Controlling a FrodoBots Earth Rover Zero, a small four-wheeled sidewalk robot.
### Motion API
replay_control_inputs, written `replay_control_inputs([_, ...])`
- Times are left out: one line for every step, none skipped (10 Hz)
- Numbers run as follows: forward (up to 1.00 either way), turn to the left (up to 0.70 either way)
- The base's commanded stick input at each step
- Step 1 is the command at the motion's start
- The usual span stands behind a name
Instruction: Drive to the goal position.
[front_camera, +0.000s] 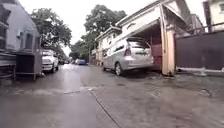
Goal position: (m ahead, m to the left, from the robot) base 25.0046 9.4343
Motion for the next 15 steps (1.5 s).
replay_control_inputs([1.0, 0.0])
replay_control_inputs([1.0, 0.0])
replay_control_inputs([1.0, 0.23])
replay_control_inputs([1.0, 0.0])
replay_control_inputs([1.0, 0.25])
replay_control_inputs([1.0, 0.02])
replay_control_inputs([1.0, 0.0])
replay_control_inputs([1.0, 0.0])
replay_control_inputs([1.0, 0.0])
replay_control_inputs([1.0, 0.19])
replay_control_inputs([1.0, 0.08])
replay_control_inputs([1.0, 0.19])
replay_control_inputs([1.0, 0.06])
replay_control_inputs([1.0, 0.2])
replay_control_inputs([1.0, 0.09])
